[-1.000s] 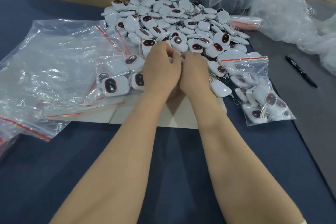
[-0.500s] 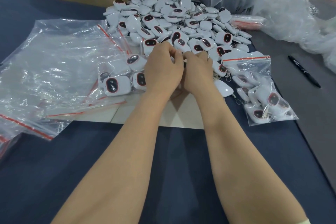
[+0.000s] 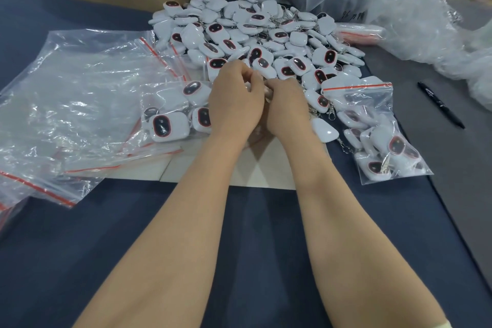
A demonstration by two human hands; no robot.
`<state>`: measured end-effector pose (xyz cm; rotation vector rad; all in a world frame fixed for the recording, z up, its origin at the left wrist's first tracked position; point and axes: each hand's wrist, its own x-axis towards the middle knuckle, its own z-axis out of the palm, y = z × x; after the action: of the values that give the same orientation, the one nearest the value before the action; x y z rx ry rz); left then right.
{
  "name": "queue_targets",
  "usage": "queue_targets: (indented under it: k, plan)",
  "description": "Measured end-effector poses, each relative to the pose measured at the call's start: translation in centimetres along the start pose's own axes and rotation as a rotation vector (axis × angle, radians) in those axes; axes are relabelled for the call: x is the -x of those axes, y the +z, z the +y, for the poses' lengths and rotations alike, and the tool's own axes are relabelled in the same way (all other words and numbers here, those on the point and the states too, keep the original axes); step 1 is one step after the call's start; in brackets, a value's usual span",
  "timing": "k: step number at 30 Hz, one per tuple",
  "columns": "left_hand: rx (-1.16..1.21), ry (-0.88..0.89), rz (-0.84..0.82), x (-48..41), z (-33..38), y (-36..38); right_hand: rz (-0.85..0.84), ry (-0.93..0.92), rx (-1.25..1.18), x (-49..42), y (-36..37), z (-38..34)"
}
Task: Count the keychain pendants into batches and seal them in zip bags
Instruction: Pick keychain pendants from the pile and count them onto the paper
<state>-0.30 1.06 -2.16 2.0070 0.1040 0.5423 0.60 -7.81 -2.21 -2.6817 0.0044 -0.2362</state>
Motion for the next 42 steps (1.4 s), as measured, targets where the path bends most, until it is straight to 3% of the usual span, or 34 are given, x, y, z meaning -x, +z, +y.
queue_targets:
  k: [5, 9, 11, 14, 17, 22, 28, 36, 42]
  plan:
    - [0.021, -0.007, 0.009, -0.1, 0.1, 0.0, 0.248, 0.012, -0.294, -0.1, 0.2, -0.3]
    - [-0.017, 0.003, -0.003, -0.1, 0.0, 0.1, 0.287, 0.04, -0.73, 0.0, 0.1, -1.1]
    - [-0.041, 0.011, -0.013, -0.1, -0.1, 0.1, 0.261, 0.16, -0.939, -0.5, 0.3, -1.1]
    - [-0.063, 0.009, -0.021, 0.0, -0.1, 0.2, 0.046, 0.422, -1.188, -0.9, 0.3, -1.0]
    - [-0.07, 0.009, -0.024, 0.1, -0.1, 0.2, -0.056, 0.507, -1.466, -1.2, 0.1, -0.6]
    - [-0.073, 0.01, -0.025, 0.1, -0.1, 0.2, -0.052, 0.309, -1.326, -1.0, 0.7, 0.0]
    - [-0.077, 0.009, -0.022, 0.1, -0.1, 0.2, -0.039, 0.281, -1.44, -1.0, 0.7, 0.1]
    - [-0.083, 0.015, -0.022, 0.2, 0.0, 0.2, -0.017, 0.186, -1.385, -0.6, 0.7, 0.1]
    - [-0.086, 0.018, -0.019, 0.1, -0.1, 0.3, 0.009, 0.234, -1.395, -0.9, 0.9, 0.1]
